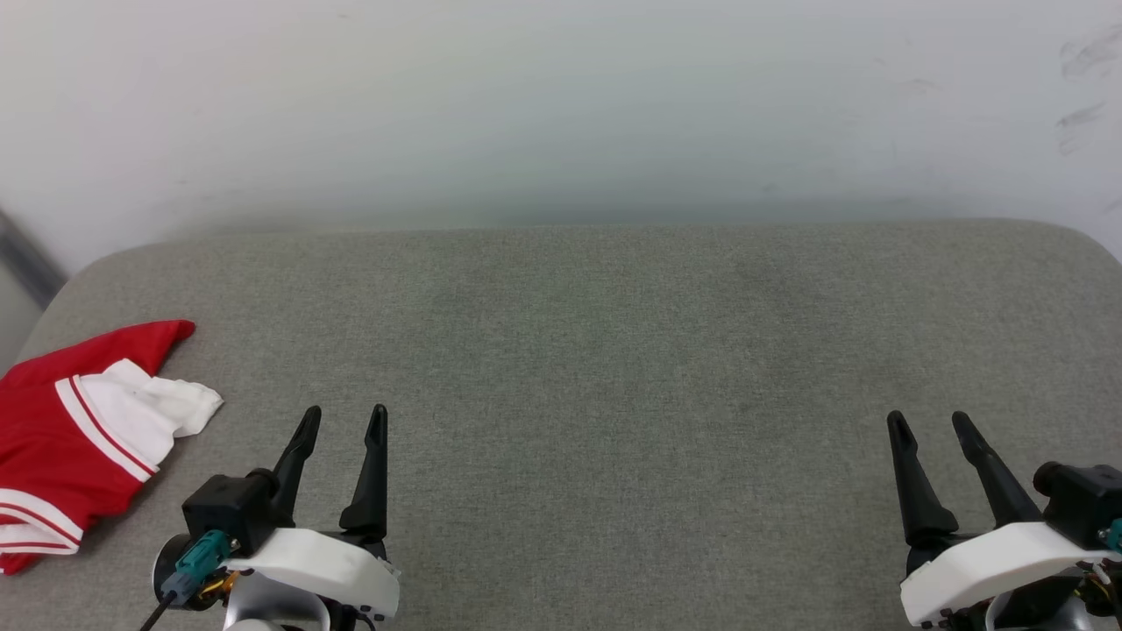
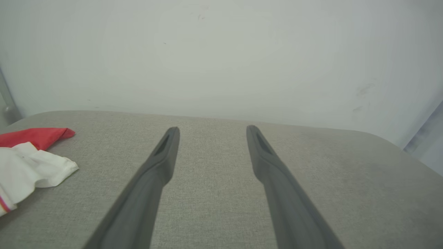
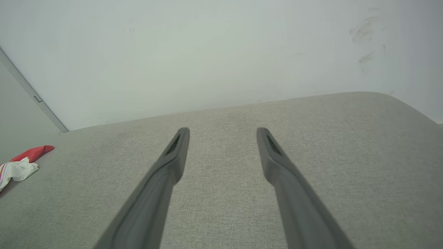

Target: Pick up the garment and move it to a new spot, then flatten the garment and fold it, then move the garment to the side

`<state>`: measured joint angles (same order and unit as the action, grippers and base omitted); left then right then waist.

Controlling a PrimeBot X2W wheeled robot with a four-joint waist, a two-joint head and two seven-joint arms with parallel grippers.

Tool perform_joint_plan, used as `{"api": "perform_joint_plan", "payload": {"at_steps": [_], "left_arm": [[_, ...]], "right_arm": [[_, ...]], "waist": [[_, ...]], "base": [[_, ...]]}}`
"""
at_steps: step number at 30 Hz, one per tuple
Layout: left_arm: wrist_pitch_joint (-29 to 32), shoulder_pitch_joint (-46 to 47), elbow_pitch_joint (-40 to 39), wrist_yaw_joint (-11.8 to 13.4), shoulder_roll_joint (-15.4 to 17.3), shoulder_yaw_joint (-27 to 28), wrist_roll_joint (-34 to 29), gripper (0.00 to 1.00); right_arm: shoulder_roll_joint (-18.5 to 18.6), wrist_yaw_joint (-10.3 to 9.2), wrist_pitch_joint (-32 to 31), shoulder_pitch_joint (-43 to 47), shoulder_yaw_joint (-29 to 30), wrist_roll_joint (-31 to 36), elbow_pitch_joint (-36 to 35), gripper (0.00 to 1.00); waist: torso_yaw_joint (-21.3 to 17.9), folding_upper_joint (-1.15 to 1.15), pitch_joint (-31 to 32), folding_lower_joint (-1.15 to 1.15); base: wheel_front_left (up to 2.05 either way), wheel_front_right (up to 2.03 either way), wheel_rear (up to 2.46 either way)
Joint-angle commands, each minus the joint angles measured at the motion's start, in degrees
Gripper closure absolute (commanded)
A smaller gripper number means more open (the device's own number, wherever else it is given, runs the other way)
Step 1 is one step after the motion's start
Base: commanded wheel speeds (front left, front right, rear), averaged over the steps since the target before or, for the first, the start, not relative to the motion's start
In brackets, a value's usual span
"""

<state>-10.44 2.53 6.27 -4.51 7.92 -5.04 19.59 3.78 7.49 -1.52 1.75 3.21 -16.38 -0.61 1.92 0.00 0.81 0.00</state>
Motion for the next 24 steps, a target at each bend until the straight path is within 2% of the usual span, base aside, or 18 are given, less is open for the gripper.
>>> {"api": "perform_joint_plan", "payload": {"at_steps": [1, 24], "left_arm": [[-0.6, -0.3, -0.2, 0.2, 0.3, -0.1, -1.3, 0.00], [-3.3, -0.7, 1.1, 0.1, -0.4, -0.8, -9.7, 0.00]], "right_arm": [[-0.1, 0.00, 0.2, 0.3, 0.0, 1.4, -0.8, 0.00], [-0.8, 0.00, 0.3, 1.5, 0.2, 9.8, -2.0, 0.00]], "waist": [[0.0, 0.00, 0.0, 0.00], [0.3, 0.00, 0.3, 0.00]], "base": [[0.00, 0.00, 0.00], [0.00, 0.00, 0.00]]}}
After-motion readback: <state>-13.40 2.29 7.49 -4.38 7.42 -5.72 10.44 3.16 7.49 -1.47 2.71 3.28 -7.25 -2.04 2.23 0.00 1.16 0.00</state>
